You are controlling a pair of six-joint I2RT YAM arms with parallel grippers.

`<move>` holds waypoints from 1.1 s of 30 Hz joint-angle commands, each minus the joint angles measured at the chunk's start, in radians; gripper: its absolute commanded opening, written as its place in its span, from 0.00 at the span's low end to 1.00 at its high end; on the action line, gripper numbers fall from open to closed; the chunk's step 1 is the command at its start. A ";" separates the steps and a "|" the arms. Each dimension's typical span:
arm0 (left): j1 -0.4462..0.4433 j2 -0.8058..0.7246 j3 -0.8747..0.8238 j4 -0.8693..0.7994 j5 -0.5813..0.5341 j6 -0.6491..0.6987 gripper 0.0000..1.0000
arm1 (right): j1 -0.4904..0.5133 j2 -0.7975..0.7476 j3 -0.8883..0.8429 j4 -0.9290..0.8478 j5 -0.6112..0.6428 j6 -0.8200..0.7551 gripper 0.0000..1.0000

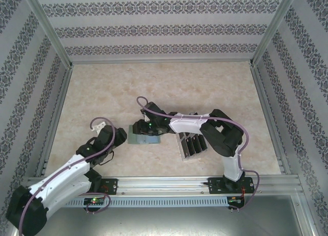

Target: Put the credit cards into the card holder

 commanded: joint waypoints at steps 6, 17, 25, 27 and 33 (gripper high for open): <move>0.005 -0.102 -0.010 -0.157 -0.089 -0.059 0.70 | 0.048 0.121 0.163 0.024 -0.057 0.036 0.48; 0.004 -0.102 -0.004 -0.154 -0.075 -0.045 0.69 | 0.051 0.172 0.339 0.033 -0.112 0.021 0.48; 0.004 -0.095 -0.015 -0.117 -0.058 -0.026 0.69 | 0.000 0.065 0.401 0.019 -0.128 -0.007 0.49; 0.005 -0.080 -0.015 -0.085 -0.042 -0.011 0.69 | -0.015 0.018 0.363 -0.004 -0.110 -0.016 0.49; 0.005 0.052 0.022 0.045 0.034 0.075 0.71 | -0.051 -0.179 0.073 -0.068 0.012 -0.081 0.49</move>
